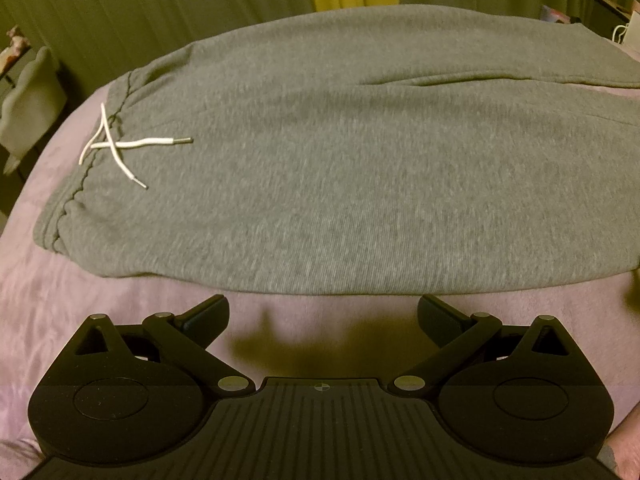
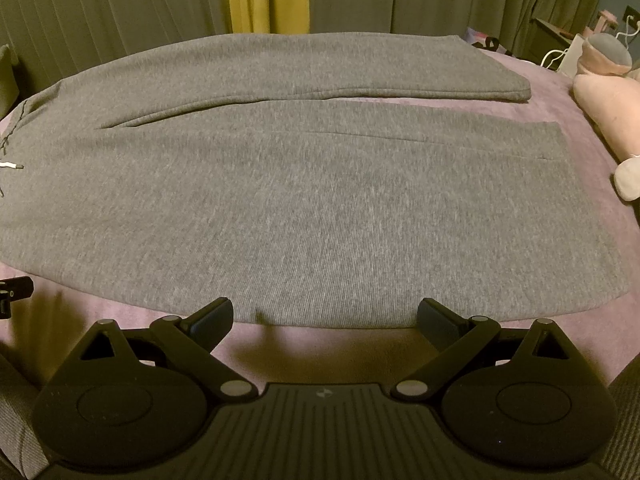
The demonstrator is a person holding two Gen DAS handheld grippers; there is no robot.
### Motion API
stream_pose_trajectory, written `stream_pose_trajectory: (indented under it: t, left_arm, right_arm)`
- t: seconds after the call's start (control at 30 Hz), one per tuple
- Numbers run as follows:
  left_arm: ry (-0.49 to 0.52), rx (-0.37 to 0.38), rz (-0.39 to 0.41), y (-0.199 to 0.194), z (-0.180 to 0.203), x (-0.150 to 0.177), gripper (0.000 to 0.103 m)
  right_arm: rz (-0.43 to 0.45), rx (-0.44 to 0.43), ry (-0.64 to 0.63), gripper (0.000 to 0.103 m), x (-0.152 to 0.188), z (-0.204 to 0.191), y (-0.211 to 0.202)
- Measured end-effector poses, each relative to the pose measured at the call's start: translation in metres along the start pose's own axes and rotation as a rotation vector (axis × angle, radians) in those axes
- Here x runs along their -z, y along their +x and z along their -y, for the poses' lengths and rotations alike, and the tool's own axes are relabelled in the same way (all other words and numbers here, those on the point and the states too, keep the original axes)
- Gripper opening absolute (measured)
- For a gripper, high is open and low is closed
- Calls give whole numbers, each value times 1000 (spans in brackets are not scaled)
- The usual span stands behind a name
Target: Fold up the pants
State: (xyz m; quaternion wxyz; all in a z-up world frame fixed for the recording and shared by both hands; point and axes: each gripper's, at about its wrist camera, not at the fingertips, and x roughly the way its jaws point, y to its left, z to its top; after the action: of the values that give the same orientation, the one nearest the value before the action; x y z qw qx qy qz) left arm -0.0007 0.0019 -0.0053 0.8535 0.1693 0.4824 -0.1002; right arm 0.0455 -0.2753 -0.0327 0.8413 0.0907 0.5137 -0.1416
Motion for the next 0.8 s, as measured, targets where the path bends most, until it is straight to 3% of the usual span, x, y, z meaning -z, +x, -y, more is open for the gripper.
stream_pose_trajectory:
  t: [0.8]
  left_arm:
    - [-1,1,-8,1,-1,2,103]
  right_arm:
    - [-15,-1,10,99,-1,0,3]
